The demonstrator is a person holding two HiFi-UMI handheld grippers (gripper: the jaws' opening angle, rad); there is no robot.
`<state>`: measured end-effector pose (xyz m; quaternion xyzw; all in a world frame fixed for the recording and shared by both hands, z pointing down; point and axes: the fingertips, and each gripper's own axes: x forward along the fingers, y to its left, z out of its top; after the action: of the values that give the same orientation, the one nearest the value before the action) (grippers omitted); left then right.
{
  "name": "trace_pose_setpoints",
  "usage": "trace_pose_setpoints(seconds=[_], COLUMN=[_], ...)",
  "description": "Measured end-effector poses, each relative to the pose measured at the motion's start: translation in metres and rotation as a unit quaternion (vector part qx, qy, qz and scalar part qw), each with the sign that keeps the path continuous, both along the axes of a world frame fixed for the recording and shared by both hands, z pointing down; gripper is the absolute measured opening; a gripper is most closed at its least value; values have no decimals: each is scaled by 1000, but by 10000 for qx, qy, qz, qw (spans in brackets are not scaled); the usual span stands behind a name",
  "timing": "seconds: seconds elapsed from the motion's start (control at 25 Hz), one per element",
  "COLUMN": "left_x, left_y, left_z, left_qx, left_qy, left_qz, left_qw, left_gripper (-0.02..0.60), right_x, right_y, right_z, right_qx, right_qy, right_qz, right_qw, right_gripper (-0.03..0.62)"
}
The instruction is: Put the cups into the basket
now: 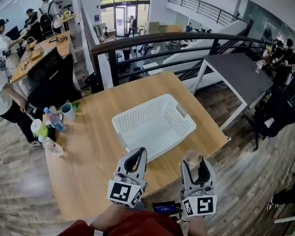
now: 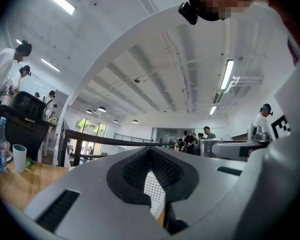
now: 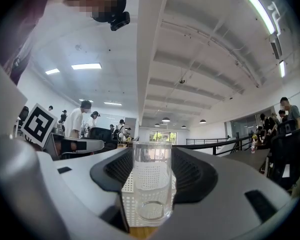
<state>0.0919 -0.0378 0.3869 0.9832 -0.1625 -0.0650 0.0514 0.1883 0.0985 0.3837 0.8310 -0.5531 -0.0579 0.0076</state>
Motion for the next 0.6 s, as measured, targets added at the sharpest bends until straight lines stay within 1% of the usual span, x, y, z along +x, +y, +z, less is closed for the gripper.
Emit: trace_pose_setpoints(seconds=[0.24,0.44,0.6], left_x=[-1,3,7], left_y=[-34,-53,-64], left_z=[1,6,5], left_qx=[-41,-87,-85], left_qy=[28,-17,-113], left_qz=[-97,-378,-739], left_qw=[9999,9992,9972], left_gripper=[6,6,6], right_x=[2,16,32], right_y=[-32,-50,-64], right_z=[-3,0,-2], right_qx=[35,15,5], right_qy=[38,5,-4], right_qz=[-87,-337,-672], right_qw=[9999,9994,9977], right_gripper=[247,247,247])
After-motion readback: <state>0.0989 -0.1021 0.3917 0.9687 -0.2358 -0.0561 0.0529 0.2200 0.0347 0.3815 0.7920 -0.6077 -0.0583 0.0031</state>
